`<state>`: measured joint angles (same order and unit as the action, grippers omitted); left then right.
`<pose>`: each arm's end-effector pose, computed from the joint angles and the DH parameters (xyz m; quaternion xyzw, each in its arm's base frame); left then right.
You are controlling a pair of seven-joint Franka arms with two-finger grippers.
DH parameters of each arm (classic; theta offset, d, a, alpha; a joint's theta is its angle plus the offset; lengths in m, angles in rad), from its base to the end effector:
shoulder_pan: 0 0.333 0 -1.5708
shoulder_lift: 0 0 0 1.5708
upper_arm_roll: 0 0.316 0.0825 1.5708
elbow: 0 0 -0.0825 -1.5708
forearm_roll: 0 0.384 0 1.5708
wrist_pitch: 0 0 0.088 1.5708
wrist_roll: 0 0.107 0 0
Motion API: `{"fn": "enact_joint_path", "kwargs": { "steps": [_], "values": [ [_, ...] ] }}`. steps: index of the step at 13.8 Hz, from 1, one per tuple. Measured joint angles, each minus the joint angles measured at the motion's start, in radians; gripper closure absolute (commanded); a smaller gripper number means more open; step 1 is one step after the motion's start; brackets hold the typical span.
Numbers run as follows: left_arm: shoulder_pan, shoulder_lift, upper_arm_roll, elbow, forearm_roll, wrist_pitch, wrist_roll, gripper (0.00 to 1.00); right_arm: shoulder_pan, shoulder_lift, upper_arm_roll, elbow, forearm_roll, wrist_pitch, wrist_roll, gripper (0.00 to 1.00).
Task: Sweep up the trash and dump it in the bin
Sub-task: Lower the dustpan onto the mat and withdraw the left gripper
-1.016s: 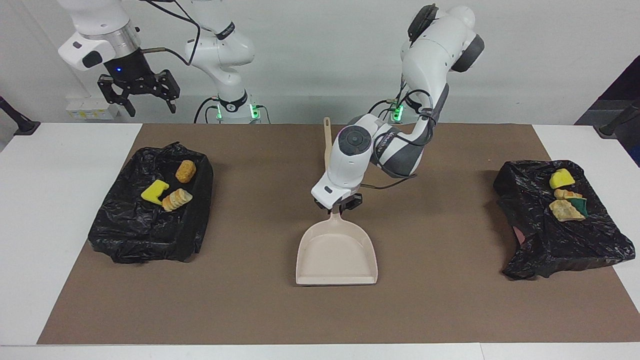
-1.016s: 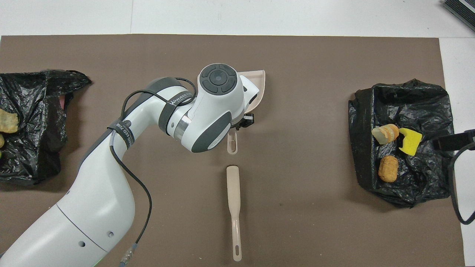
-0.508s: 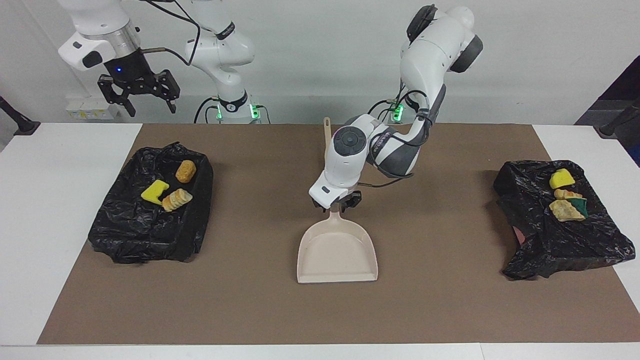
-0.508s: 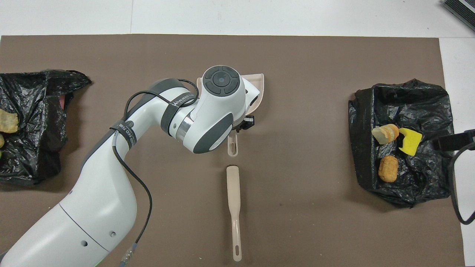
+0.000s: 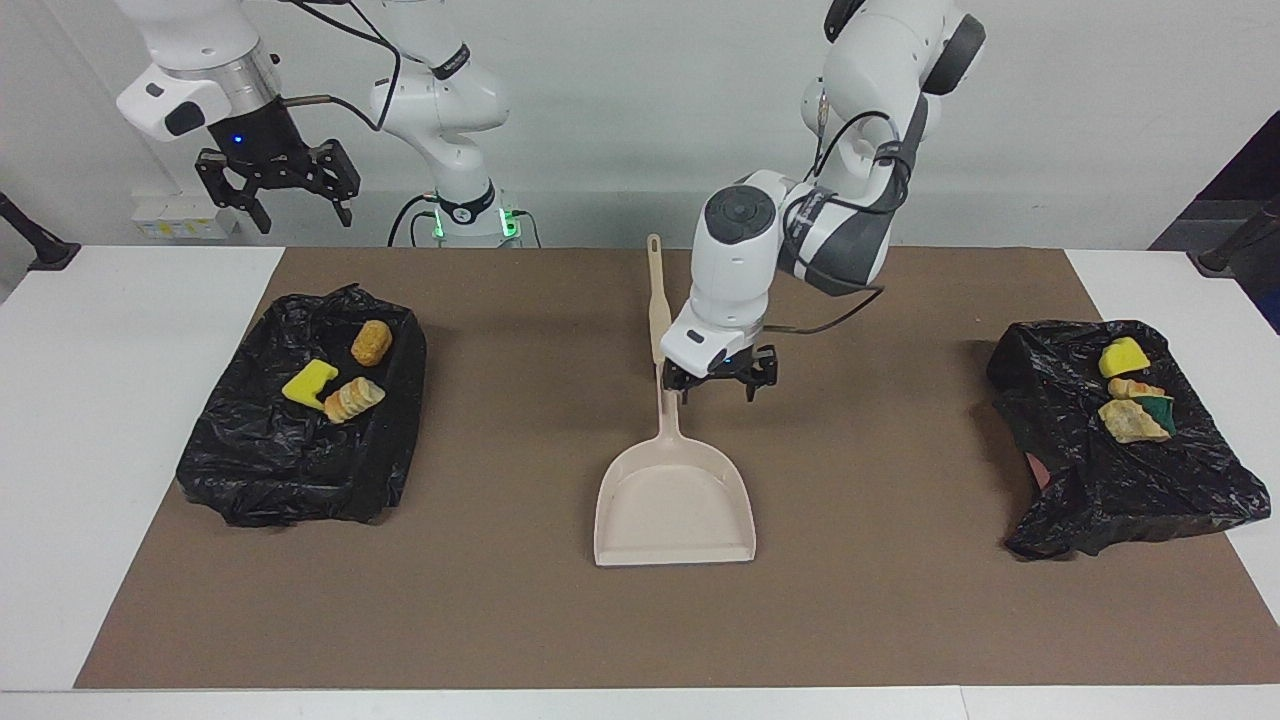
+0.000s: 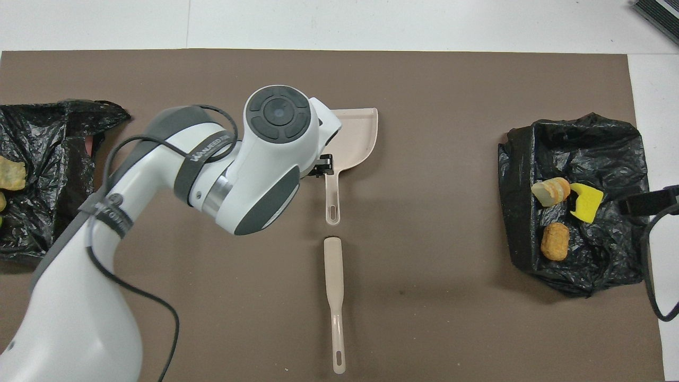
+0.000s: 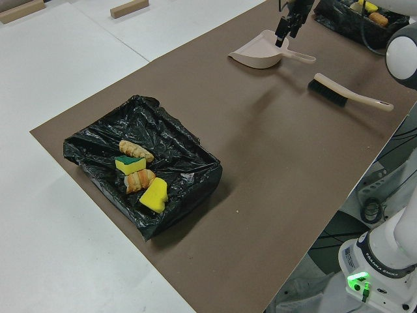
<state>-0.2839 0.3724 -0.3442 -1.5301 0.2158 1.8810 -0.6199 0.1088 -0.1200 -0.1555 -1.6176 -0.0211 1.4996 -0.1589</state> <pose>0.5648 -0.3537 0.4535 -0.9988 0.0261 -0.0248 0.0329 0.5088 -0.0317 0.6593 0.9984 0.0559 0.0001 0.0013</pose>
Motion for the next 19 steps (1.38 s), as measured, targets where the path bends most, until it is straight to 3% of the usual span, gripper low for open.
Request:
{"fn": "enact_joint_path", "kwargs": {
  "steps": [3,6,10,14,19],
  "values": [
    [-0.001,-0.194,0.128,-0.127,-0.089,-0.021,0.150,0.00,0.002,0.000,0.000,0.000,0.000,0.000,0.000,0.00],
    [0.003,-0.366,0.270,-0.176,-0.163,-0.131,0.348,0.00,0.002,0.000,0.000,0.000,0.000,0.000,0.000,0.00],
    [0.024,-0.495,0.378,-0.161,-0.215,-0.272,0.549,0.00,0.002,0.000,0.000,0.000,0.000,0.000,0.000,0.00],
    [0.101,-0.497,0.381,-0.028,-0.219,-0.439,0.662,0.00,0.002,0.000,0.000,0.000,0.000,0.000,0.000,0.00],
    [0.154,-0.394,0.356,0.135,-0.219,-0.525,0.686,0.00,0.002,0.000,0.000,0.000,0.000,0.000,0.000,0.00]
  ]
}}
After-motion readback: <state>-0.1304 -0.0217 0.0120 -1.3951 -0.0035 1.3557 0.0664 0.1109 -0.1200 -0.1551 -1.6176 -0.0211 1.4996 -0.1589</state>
